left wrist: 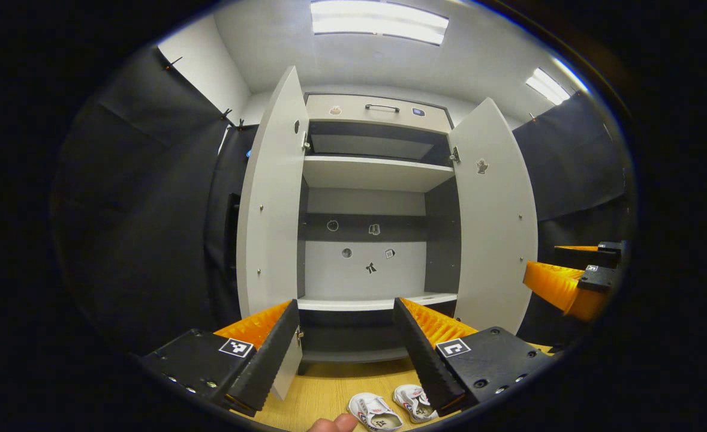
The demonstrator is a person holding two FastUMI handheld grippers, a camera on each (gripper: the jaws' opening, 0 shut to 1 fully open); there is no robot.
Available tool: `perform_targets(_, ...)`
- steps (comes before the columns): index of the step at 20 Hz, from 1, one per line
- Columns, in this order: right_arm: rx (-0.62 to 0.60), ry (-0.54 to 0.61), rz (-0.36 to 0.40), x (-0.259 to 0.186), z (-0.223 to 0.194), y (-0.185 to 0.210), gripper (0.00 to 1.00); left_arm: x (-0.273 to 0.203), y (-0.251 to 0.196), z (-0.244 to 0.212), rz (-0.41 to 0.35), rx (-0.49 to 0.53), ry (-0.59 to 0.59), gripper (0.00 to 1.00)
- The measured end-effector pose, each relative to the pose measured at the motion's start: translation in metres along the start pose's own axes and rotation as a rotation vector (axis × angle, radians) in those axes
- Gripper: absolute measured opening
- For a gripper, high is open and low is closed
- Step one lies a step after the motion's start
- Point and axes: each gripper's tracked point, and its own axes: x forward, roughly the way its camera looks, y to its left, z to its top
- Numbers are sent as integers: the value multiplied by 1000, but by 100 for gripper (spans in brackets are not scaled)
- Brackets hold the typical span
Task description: Grab one shoe with the right hand and put it into the shoe cabinet, grab the other shoe with the left hand and put it into the shoe cabinet; then close the right door with the right hand and the left door with the left hand.
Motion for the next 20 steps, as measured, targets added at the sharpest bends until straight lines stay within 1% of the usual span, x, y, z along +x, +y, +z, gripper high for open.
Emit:
perform_targets(4, -9, -21, -20, 5, 6, -5, 96, 4, 0, 4, -4, -7, -15, 95)
perform_targets(7, -11, 3, -17, 11, -10, -3, 96, 4, 2, 6, 1, 1, -24, 95)
perform_targets(11, 5, 99, -5, 27, -55, 0, 97, 4, 5, 3, 3, 4, -19, 95)
perform_targets(15, -6, 186, -1, 38, -103, 4, 97, 4, 10, -6, 8, 6, 0, 95)
perform_targets(18, -19, 252, 17, 43, -149, 15, 97, 3, 13, -13, 10, 4, 8, 95)
perform_targets(20, -37, 327, 33, 44, -188, 23, 97, 1, 16, -19, 10, 9, 19, 95)
